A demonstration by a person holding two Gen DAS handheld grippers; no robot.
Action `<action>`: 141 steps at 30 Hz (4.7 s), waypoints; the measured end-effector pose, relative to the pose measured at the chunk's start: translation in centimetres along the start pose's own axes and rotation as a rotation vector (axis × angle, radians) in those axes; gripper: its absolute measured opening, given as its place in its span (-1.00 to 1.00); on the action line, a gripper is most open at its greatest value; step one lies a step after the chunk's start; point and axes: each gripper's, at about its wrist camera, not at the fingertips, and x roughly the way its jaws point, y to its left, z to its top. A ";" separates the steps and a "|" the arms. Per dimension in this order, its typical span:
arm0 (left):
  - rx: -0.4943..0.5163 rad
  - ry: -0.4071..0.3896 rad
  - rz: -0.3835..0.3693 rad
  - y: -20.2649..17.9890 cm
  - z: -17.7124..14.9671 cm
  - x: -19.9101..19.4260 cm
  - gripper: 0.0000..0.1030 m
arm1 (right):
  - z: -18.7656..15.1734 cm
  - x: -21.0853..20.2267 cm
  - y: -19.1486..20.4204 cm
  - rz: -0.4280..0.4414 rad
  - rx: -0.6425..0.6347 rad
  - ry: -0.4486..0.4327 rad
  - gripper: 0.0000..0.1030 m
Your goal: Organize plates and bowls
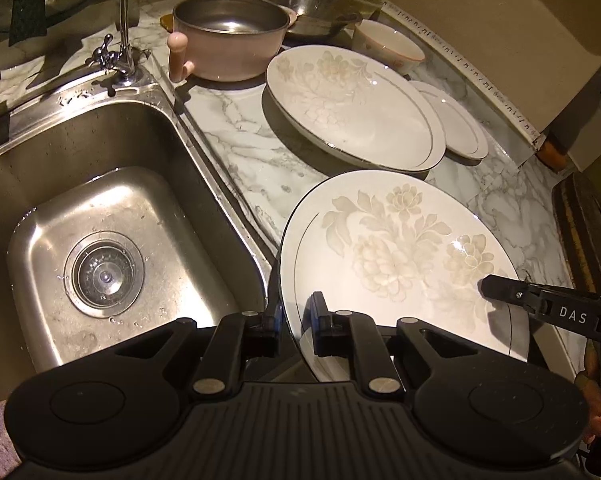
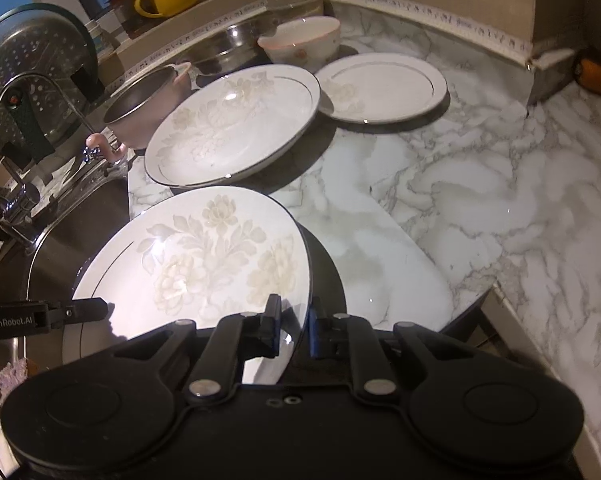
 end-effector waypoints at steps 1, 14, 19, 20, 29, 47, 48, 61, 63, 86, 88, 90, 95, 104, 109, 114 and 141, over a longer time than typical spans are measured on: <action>0.002 -0.002 -0.002 0.0 0.1 -0.1 -0.75 | 0.0 -0.1 0.1 -0.003 -0.002 -0.005 -0.73; 0.045 -0.052 -0.016 -0.5 1.0 -2.2 -0.75 | 0.4 -2.4 0.7 -0.009 0.016 -0.051 -0.74; 0.058 -0.080 -0.025 -0.4 2.4 -2.4 -0.75 | 1.7 -2.8 1.2 -0.012 0.006 -0.074 -0.75; 0.061 -0.085 -0.027 -0.4 2.7 -2.4 -0.75 | 1.9 -2.8 1.3 -0.013 0.003 -0.078 -0.75; 0.081 -0.129 -0.029 -0.2 5.7 -1.8 -0.75 | 4.1 -2.2 1.7 -0.028 -0.009 -0.123 -0.75; -0.023 -0.149 0.068 0.0 12.1 4.2 -0.75 | 13.5 5.2 -0.2 0.048 -0.121 -0.071 -0.75; -0.029 -0.146 0.071 -0.1 12.3 4.6 -0.75 | 13.8 5.6 -0.4 0.053 -0.124 -0.066 -0.75; -0.057 -0.131 0.103 -0.2 13.2 6.4 -0.75 | 15.6 8.3 -1.7 0.097 -0.139 -0.024 -0.76; -0.060 -0.130 0.105 -0.2 13.2 6.6 -0.75 | 15.6 8.5 -1.7 0.096 -0.146 -0.023 -0.76; -0.100 -0.116 0.110 0.2 13.4 8.0 -0.75 | 16.0 9.6 -1.9 0.106 -0.150 -0.006 -0.76; -0.104 -0.118 0.109 0.3 13.4 8.0 -0.75 | 16.1 9.7 -2.0 0.113 -0.149 -0.009 -0.77; -0.108 -0.118 0.110 0.3 13.5 8.0 -0.75 | 16.1 9.8 -2.0 0.115 -0.166 -0.016 -0.76; -0.120 -0.123 0.107 0.5 13.6 8.2 -0.75 | 16.4 10.1 -2.1 0.125 -0.164 -0.015 -0.76; -0.135 -0.129 0.112 0.5 13.5 8.4 -0.75 | 17.1 10.5 -2.9 0.174 -0.132 0.018 -0.75; -0.145 -0.130 0.112 0.6 13.5 8.5 -0.75 | 17.4 10.6 -3.5 0.201 -0.101 0.044 -0.75; -0.152 -0.133 0.110 0.7 13.5 8.6 -0.75 | 18.1 10.8 -3.9 0.222 -0.061 0.084 -0.72; -0.139 -0.134 0.102 0.8 13.4 8.7 -0.74 | 19.7 10.8 -3.3 0.202 -0.146 0.190 -0.81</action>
